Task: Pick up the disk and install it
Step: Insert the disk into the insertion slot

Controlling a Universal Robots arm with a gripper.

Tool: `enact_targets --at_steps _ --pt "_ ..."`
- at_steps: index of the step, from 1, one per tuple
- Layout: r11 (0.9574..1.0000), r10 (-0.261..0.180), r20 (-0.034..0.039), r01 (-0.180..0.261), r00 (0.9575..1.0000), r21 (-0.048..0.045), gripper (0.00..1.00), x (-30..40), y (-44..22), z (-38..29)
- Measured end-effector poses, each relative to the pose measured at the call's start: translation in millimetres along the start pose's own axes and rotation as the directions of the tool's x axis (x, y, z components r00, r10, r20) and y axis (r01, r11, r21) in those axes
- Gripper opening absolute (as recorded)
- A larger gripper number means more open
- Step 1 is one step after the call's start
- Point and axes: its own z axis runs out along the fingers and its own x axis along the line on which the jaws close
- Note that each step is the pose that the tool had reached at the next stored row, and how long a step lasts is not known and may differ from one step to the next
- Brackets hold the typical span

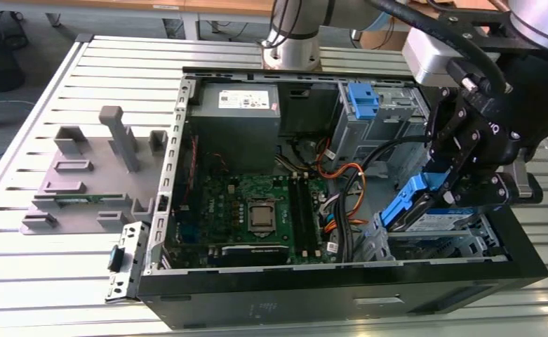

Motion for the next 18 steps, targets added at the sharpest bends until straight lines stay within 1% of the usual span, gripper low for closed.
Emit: enact_targets --at_steps 2,10,11,12,14,15,16,18 --pt "1.0 0.0 0.0002 0.0 1.0 0.0 0.36 0.0 0.1 2.7" --pt "1.0 0.0 0.0001 0.0 1.0 0.0001 0.36 0.0 0.1 2.8" --pt "1.0 0.0 0.0002 0.0 1.0 0.0001 0.38 0.0 0.1 2.9" --pt "1.0 0.0 0.0002 0.0 1.0 0.0 0.43 0.0 0.1 2.8" --pt "1.0 0.0 0.0004 0.0 1.0 0.0 0.43 0.0 0.1 2.9" --pt "1.0 0.0 0.0003 0.0 1.0 0.0002 0.49 0.0 0.1 2.9" --pt "1.0 0.0 0.0004 0.0 1.0 0.0018 0.49 0.0 0.3 3.1" --pt "1.0 0.0 0.0009 0.0 1.0 0.0083 0.49 0.0 0.9 5.3"
